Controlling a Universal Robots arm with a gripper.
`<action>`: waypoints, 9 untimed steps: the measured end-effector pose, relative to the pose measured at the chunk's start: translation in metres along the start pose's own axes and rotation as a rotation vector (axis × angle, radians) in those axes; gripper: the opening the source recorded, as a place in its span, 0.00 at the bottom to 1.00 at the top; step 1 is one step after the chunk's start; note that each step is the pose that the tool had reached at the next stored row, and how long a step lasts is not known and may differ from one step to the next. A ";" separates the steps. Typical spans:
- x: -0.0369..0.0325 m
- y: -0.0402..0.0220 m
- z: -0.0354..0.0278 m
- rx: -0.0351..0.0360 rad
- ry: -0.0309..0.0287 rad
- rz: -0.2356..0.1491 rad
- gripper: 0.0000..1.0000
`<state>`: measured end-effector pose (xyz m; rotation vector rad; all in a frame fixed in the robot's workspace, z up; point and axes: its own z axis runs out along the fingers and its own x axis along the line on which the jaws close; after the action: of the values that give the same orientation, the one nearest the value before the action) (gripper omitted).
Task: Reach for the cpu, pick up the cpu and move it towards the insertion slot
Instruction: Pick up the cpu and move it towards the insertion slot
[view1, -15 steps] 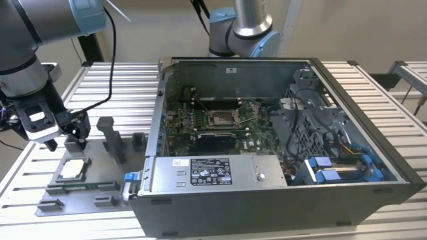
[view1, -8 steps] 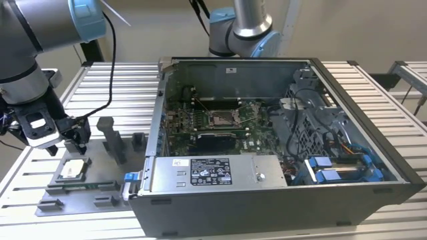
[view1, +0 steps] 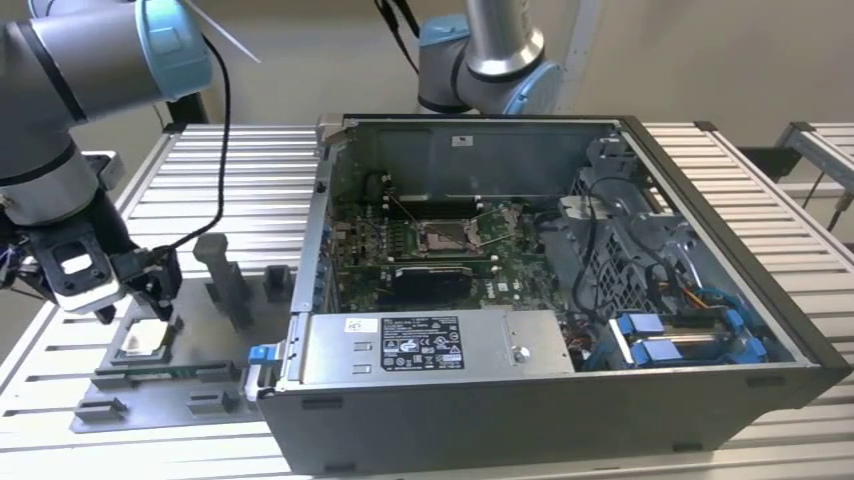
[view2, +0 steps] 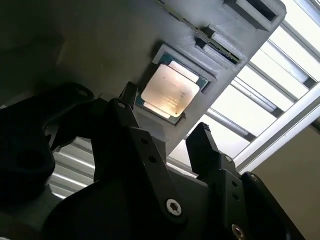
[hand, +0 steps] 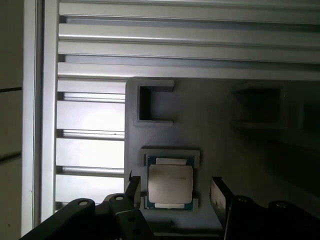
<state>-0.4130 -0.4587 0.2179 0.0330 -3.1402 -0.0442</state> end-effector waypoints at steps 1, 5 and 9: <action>0.0001 -0.0012 0.0015 0.0001 0.0001 0.000 1.00; 0.0015 -0.0055 0.0073 0.0001 0.0001 0.000 1.00; 0.0028 -0.0091 0.0130 0.0000 0.0000 0.000 1.00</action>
<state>-0.4156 -0.4675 0.2047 0.0331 -3.1402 -0.0442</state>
